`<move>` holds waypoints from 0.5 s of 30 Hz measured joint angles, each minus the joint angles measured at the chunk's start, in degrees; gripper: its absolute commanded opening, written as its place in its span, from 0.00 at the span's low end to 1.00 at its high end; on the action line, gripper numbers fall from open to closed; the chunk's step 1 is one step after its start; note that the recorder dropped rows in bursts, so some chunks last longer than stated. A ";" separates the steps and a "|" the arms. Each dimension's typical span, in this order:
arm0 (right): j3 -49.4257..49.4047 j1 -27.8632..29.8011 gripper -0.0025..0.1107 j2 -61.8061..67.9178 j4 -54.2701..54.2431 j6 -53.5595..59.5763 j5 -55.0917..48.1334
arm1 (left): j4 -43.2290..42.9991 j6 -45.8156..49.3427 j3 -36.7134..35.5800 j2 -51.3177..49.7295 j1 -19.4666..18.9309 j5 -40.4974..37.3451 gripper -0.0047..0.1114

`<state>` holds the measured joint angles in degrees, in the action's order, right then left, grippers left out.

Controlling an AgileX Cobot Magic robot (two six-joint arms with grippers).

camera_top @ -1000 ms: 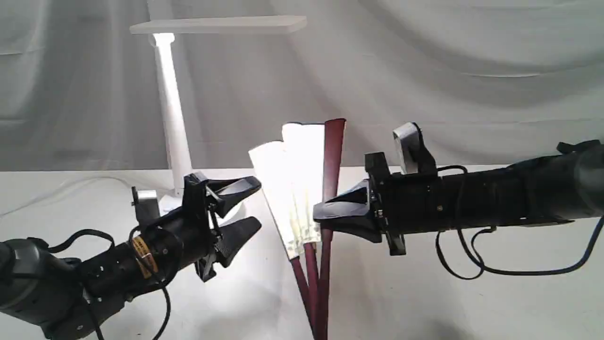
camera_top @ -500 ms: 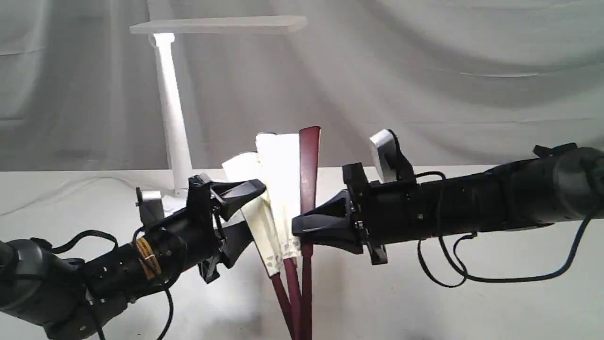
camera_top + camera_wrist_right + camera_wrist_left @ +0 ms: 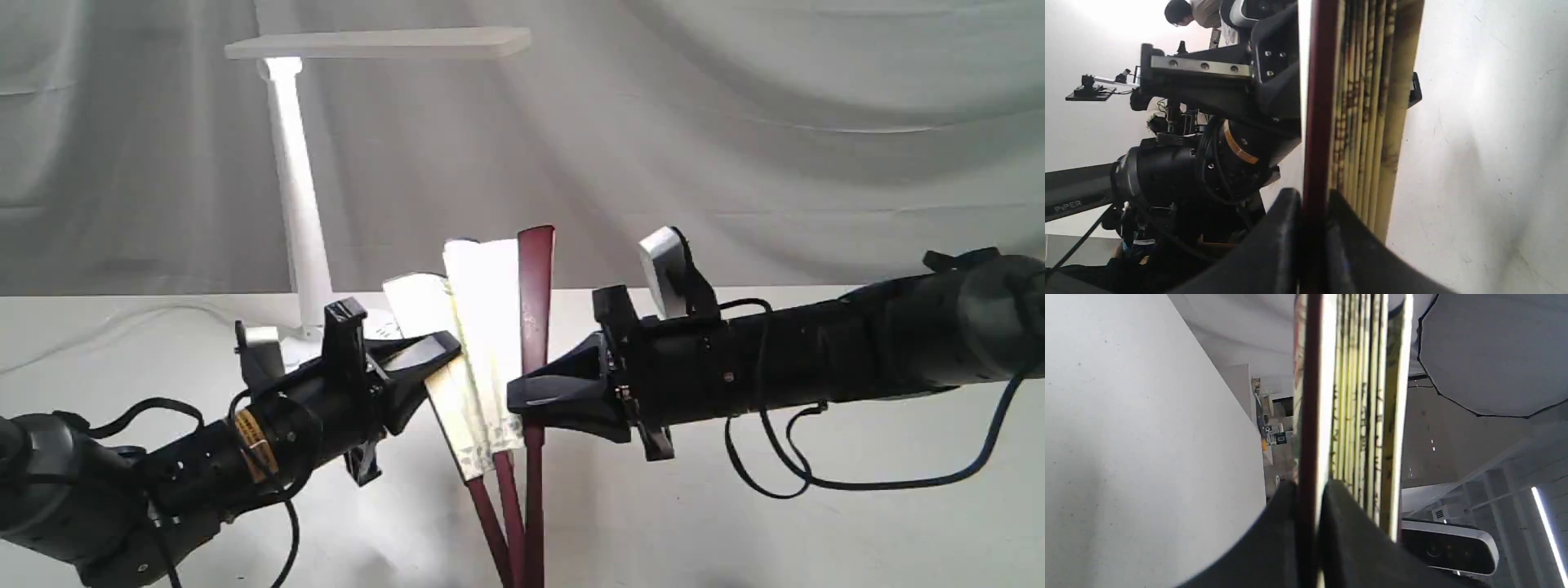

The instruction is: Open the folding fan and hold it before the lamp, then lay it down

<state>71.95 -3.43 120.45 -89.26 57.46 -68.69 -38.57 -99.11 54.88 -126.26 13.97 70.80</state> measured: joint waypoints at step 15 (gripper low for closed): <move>0.00 0.00 0.43 0.00 -0.49 -1.33 0.10 | -0.53 -4.01 0.00 0.00 0.00 -0.60 0.04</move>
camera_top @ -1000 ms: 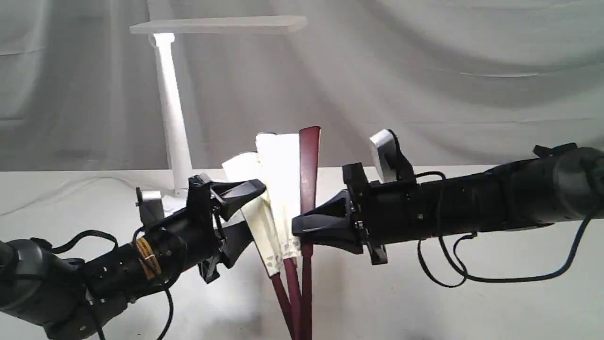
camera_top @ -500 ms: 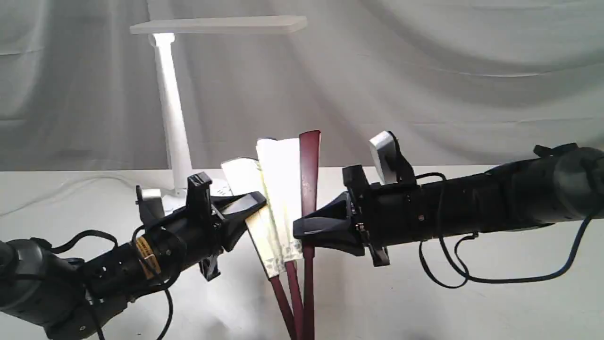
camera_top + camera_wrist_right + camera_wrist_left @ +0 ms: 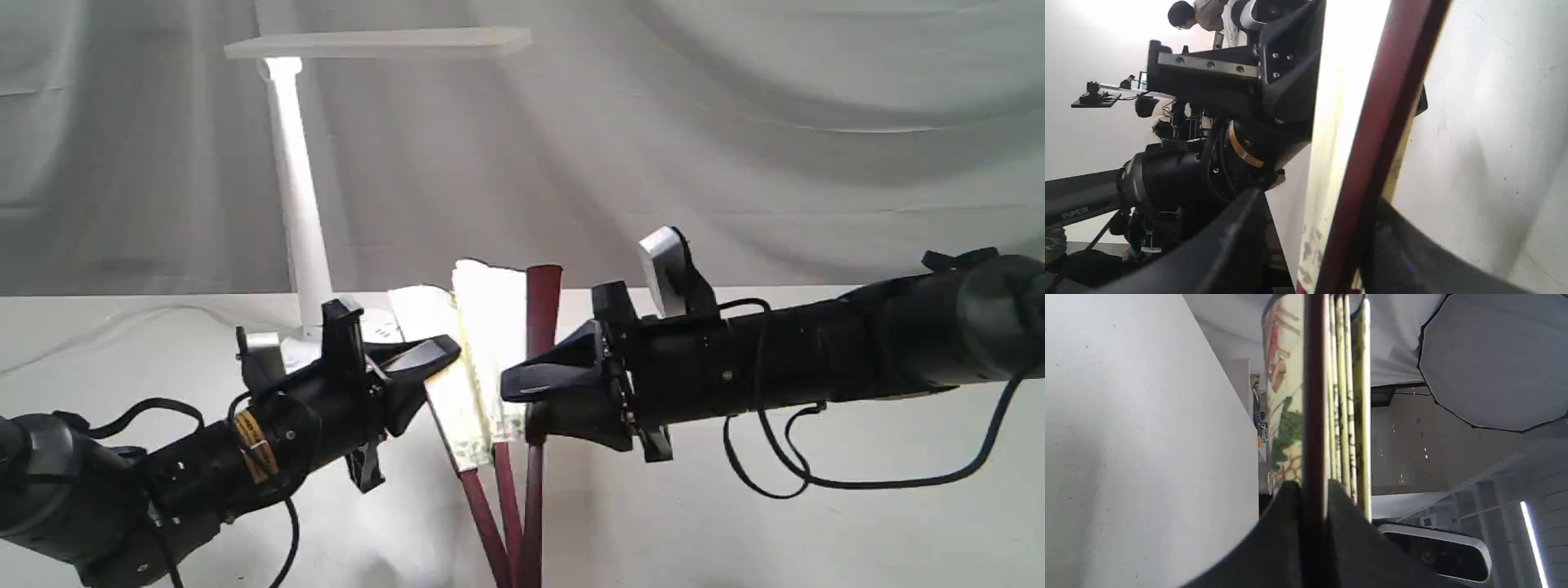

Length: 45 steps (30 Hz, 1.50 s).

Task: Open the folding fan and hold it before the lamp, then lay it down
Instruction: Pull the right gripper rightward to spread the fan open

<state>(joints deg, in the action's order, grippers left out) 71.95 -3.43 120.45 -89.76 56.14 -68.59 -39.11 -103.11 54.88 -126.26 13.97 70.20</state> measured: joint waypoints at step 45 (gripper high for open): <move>10.41 0.00 0.02 7.52 -8.76 -2.28 8.20 | -3.55 -0.67 0.00 0.00 0.00 0.11 0.04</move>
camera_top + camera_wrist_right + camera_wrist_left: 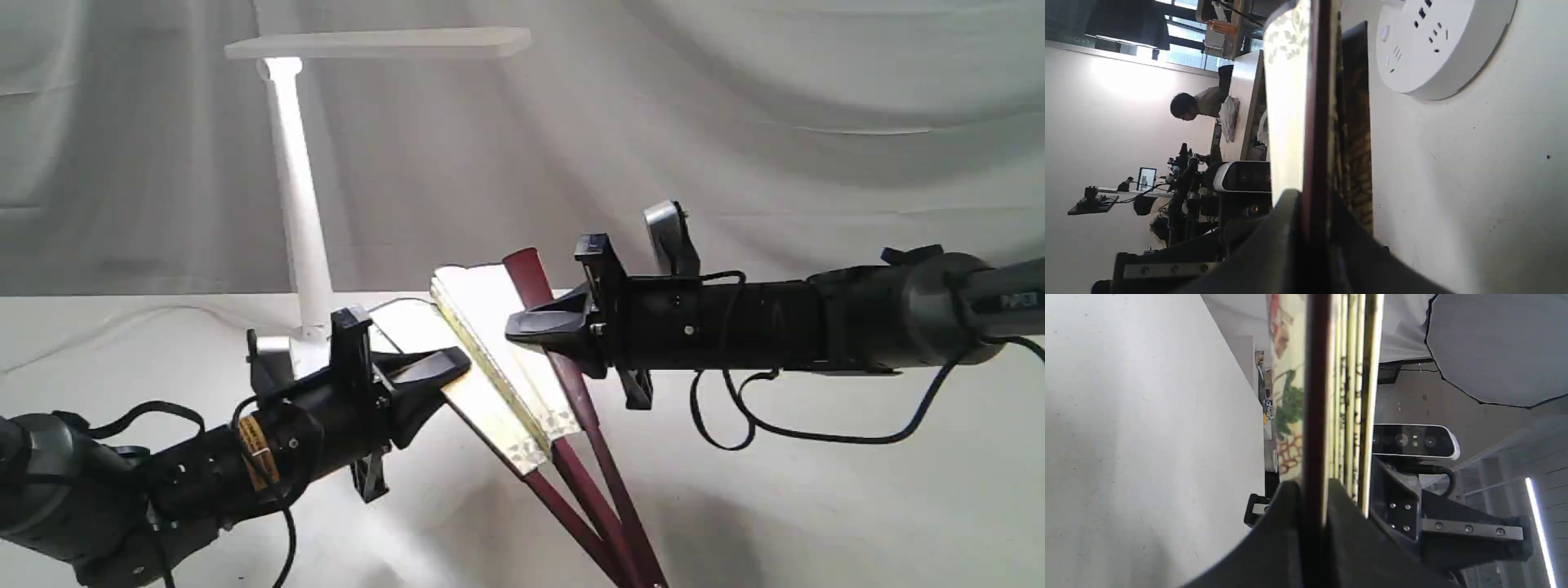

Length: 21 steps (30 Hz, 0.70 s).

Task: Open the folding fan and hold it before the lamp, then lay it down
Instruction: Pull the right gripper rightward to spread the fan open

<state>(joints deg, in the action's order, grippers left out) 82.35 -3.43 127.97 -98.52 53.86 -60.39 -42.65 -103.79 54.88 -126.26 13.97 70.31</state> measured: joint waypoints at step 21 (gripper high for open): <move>0.03 3.09 0.02 0.00 -1.34 -5.65 3.40 | 4.91 -0.22 0.00 0.00 0.00 -0.37 0.04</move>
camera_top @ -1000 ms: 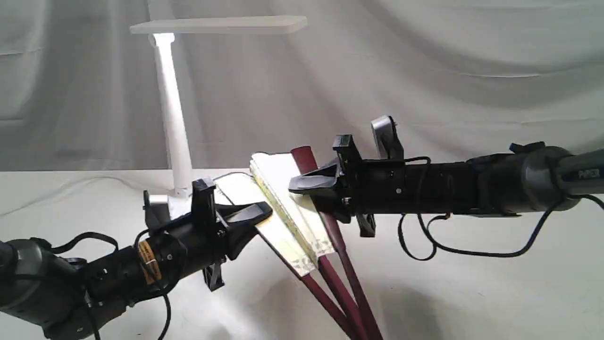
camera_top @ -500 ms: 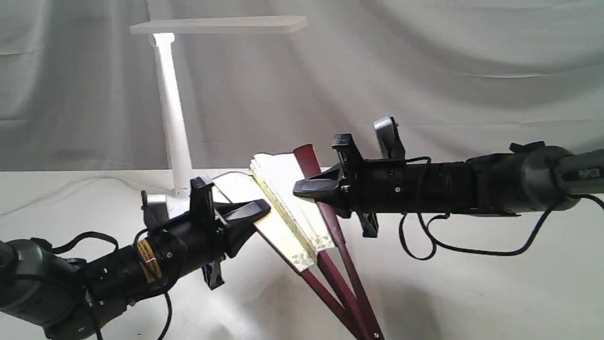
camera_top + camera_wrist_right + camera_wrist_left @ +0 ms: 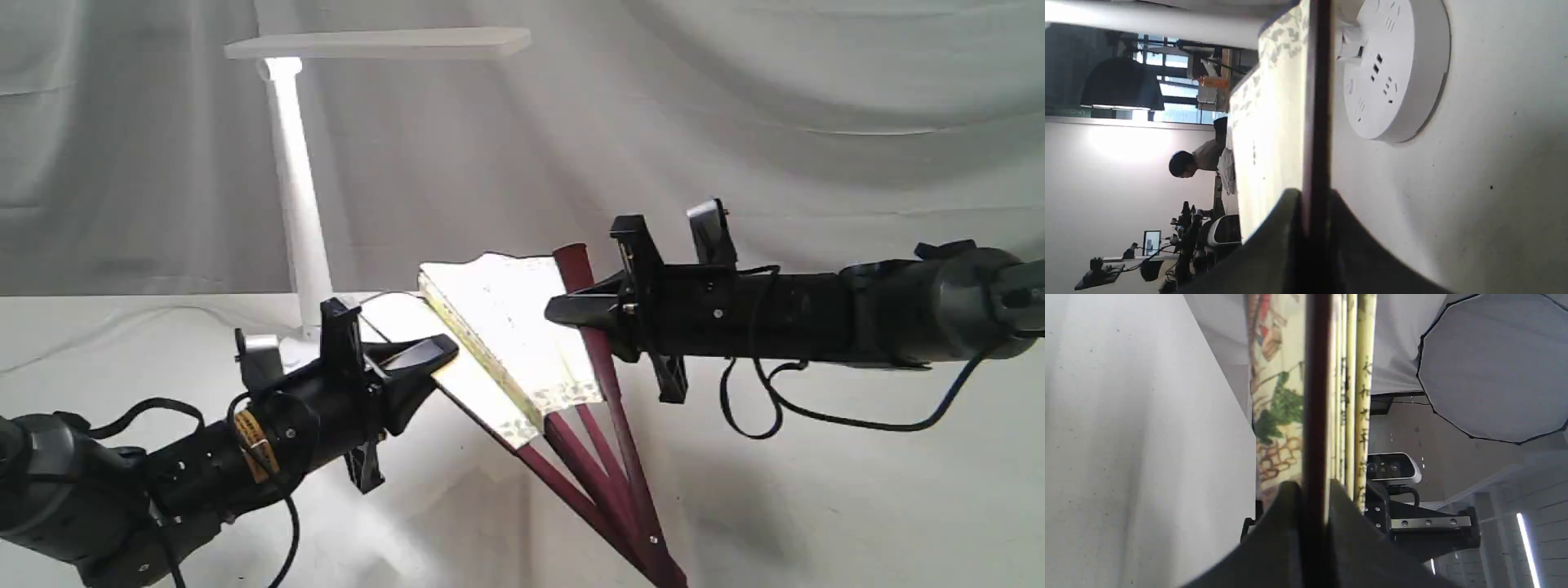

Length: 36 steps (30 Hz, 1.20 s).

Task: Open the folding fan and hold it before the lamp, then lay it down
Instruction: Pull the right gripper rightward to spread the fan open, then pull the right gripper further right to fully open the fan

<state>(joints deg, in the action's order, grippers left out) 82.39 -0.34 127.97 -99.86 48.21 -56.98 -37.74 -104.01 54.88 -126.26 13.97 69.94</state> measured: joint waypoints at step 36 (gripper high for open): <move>-11.19 21.17 0.02 0.00 -0.84 -0.41 -11.93 | 14.86 3.14 -8.46 6.21 9.87 -1.54 0.04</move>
<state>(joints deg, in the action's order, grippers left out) 71.20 20.83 127.97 -100.69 47.80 -68.92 -22.89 -100.87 46.42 -120.05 23.84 68.40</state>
